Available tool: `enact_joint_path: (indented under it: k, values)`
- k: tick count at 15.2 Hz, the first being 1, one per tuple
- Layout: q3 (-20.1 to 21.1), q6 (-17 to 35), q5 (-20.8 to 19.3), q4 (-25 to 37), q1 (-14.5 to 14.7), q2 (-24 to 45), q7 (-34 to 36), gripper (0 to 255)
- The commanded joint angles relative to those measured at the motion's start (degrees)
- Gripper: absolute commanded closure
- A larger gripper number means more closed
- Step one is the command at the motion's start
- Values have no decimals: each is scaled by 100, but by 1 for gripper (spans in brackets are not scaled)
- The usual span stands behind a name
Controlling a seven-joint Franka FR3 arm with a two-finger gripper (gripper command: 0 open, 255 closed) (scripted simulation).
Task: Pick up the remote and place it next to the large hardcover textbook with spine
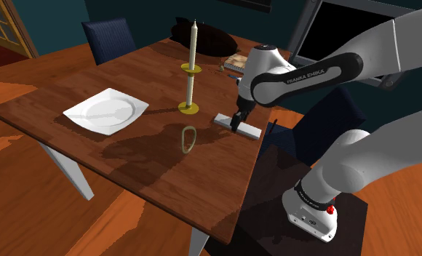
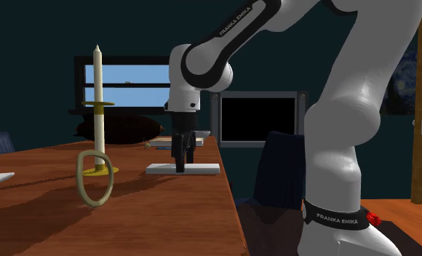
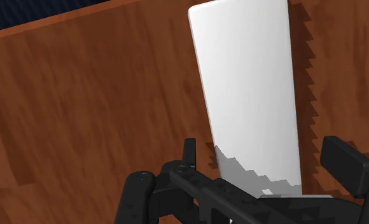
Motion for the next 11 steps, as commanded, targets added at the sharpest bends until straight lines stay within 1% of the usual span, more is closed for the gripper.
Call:
enact_joint_path:
  k: [1, 7, 8, 11]
  values:
    - [-8, 102, -8, -41, -10, 58, -11, 0]
    - [-8, 101, -8, -40, -10, 59, -11, 0]
    - [-8, 101, -8, -40, -10, 59, -11, 255]
    - [-7, 101, -7, -41, -9, 57, -9, 255]
